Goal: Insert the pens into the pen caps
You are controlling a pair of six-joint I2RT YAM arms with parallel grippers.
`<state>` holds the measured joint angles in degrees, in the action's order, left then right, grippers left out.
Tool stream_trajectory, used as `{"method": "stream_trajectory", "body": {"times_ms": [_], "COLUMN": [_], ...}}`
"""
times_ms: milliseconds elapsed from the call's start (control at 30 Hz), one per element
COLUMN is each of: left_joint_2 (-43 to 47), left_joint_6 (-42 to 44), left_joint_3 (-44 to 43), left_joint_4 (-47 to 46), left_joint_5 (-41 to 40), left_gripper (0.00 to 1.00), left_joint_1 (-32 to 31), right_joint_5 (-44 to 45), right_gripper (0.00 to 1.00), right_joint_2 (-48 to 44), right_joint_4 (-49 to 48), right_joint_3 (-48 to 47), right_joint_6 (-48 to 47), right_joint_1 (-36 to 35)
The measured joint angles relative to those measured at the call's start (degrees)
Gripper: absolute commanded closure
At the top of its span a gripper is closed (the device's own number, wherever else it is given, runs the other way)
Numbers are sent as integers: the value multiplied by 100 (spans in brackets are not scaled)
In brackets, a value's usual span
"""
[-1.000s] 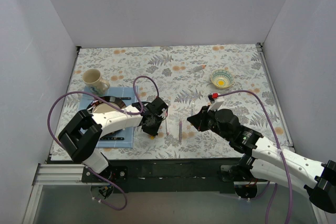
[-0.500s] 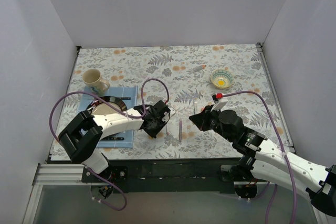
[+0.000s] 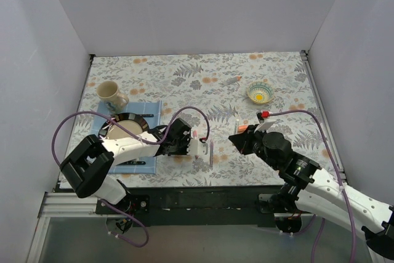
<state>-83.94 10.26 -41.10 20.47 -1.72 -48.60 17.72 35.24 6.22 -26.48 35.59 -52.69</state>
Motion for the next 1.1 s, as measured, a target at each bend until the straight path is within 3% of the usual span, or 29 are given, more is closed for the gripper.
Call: {"method": "stream_trajectory", "body": {"times_ms": [33, 67, 267, 367, 467, 500, 700, 900, 1100], "left_joint_2": [-33, -72, -138, -57, 146, 214, 737, 313, 142], "left_joint_6": [219, 431, 881, 909, 798, 713, -525, -2949, -5272], "left_joint_3": [-24, -70, -192, -190, -192, -192, -472, -1952, -2503], "left_joint_4": [-13, 7, 103, 179, 197, 205, 87, 81, 468], "left_joint_5": [103, 212, 625, 688, 706, 684, 227, -1123, -1182], "left_gripper": [100, 89, 64, 29, 16, 3, 2, 2, 2], "left_joint_1": [63, 96, 98, 98, 98, 96, 90, 223, 444], "right_joint_5": [52, 105, 354, 415, 433, 435, 431, 422, 400], "right_gripper": [99, 99, 99, 99, 99, 99, 99, 99, 99], "right_joint_2": [-68, -133, -361, -382, -382, -380, -372, -387, -494], "right_joint_4": [52, 98, 278, 291, 293, 291, 291, 289, 295], "right_joint_3": [0, 0, -87, -109, -116, -116, -116, -116, -116], "right_joint_6": [-2, -7, -22, -28, -28, -26, -22, 17, 37], "right_joint_1": [0, 0, 0, 0, 0, 0, 0, 0, 0]}}
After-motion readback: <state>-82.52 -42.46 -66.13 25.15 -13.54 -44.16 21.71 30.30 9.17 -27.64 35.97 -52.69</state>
